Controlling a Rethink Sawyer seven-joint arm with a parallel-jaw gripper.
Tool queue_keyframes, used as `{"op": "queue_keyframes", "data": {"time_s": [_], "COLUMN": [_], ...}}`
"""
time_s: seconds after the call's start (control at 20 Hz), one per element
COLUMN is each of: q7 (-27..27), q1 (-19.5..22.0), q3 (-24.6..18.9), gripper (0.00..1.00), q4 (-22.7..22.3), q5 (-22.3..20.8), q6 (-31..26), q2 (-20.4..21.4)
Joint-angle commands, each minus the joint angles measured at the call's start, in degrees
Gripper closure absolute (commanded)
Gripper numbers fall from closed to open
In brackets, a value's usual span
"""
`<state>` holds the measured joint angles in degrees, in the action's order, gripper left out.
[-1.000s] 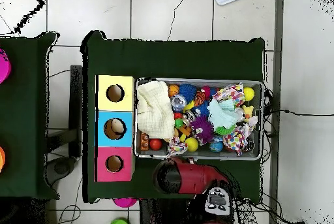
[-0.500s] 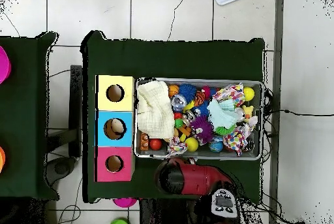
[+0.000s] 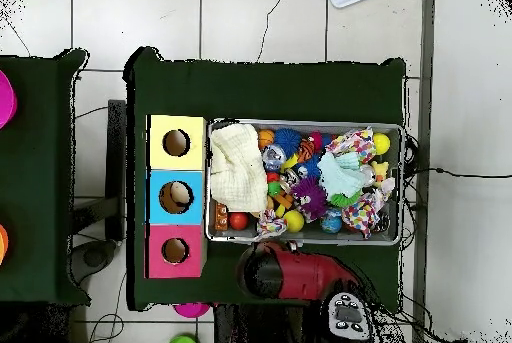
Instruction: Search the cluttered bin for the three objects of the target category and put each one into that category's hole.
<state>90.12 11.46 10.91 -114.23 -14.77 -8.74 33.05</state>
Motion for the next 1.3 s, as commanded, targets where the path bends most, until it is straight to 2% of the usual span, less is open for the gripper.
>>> {"op": "queue_keyframes", "data": {"time_s": [0.05,0.8,1.3], "q7": [8.9,8.3,7.8], "q1": [0.1,-1.2,-0.6], "q3": [-7.8,-7.9,-8.3], "gripper": [0.0,0.0,0.0], "q4": [4.4,4.1,5.0], "q5": [2.7,4.2,4.1], "q6": [2.0,-3.7,-2.9], "q2": [3.7,8.2,7.3]}}
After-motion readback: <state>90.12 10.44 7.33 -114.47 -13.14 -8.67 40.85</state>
